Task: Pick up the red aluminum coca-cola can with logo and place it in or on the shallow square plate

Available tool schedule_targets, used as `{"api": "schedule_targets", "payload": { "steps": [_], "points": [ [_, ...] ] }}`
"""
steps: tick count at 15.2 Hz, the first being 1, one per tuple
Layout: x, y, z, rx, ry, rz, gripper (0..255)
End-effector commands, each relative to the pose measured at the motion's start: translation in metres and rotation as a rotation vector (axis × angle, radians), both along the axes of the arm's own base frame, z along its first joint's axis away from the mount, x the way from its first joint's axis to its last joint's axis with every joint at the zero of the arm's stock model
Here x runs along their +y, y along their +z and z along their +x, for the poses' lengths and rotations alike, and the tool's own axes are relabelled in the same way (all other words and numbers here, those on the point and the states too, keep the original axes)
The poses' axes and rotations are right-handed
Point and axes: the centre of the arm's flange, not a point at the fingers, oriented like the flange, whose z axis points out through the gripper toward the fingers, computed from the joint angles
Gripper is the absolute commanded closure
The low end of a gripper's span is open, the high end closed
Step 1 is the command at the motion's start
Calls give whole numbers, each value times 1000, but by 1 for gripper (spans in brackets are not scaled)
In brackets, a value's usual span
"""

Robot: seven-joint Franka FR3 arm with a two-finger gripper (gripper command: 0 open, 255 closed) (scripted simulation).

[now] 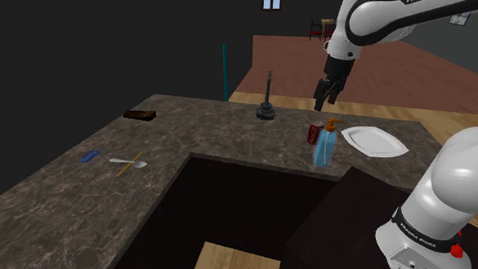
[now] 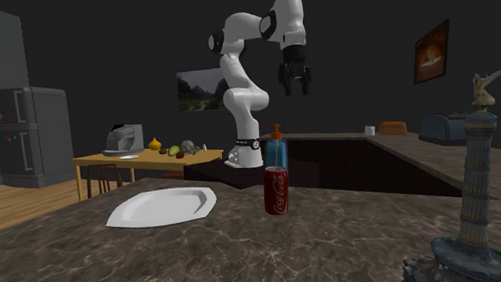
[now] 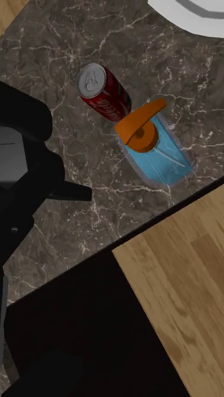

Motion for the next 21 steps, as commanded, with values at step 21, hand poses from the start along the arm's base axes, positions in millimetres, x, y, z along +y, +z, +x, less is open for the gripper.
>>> {"api": "schedule_targets", "payload": {
  "steps": [21],
  "points": [
    [-200,-175,93,-10,76,-56,0]
  ]
}}
